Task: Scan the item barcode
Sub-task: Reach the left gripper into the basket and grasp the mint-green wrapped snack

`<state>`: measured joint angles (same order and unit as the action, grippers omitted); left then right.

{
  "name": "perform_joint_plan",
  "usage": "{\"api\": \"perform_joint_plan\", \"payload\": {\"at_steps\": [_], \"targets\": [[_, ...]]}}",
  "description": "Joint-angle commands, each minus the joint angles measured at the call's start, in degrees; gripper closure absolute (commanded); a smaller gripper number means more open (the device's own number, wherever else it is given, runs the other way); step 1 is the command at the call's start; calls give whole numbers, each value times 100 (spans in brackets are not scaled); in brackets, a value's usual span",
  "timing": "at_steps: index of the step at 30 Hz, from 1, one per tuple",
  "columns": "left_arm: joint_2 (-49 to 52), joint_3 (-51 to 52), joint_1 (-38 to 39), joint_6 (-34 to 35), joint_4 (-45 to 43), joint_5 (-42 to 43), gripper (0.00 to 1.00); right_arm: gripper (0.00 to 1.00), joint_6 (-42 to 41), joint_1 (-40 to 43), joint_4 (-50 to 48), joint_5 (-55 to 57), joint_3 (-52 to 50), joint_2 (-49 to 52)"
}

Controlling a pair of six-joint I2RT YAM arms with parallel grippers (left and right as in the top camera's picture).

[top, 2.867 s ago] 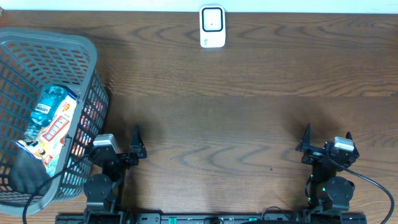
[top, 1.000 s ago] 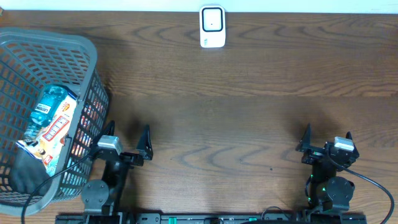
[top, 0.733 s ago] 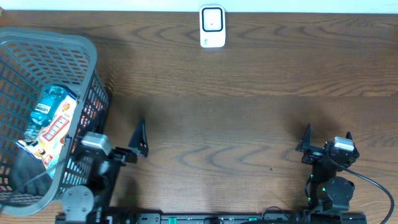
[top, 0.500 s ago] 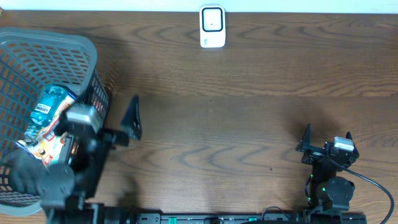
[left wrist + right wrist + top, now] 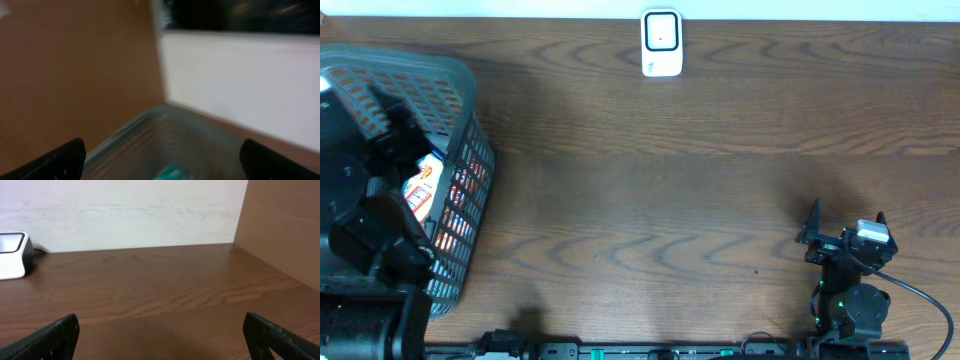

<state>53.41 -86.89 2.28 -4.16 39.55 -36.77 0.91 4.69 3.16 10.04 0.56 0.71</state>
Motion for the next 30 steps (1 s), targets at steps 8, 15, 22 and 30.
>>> {"api": "perform_joint_plan", "payload": {"at_steps": [8, 15, 22, 30], "targets": [[68, -68, -1414, 1353, 1366, -686, 2, 1, 90, 15, 4, -9, -24, -26], [450, 55, -3191, 1392, 1794, 1440, 2, 1, 92, 15, 4, -9, -24, -26], [1340, 55, -4116, 1390, 2691, 3130, 2, 1, 90, 15, 4, -9, -24, -26], [2616, 153, -4199, 1394, 3206, 3620, 2, 1, 92, 15, 4, -9, -24, -26]]}}
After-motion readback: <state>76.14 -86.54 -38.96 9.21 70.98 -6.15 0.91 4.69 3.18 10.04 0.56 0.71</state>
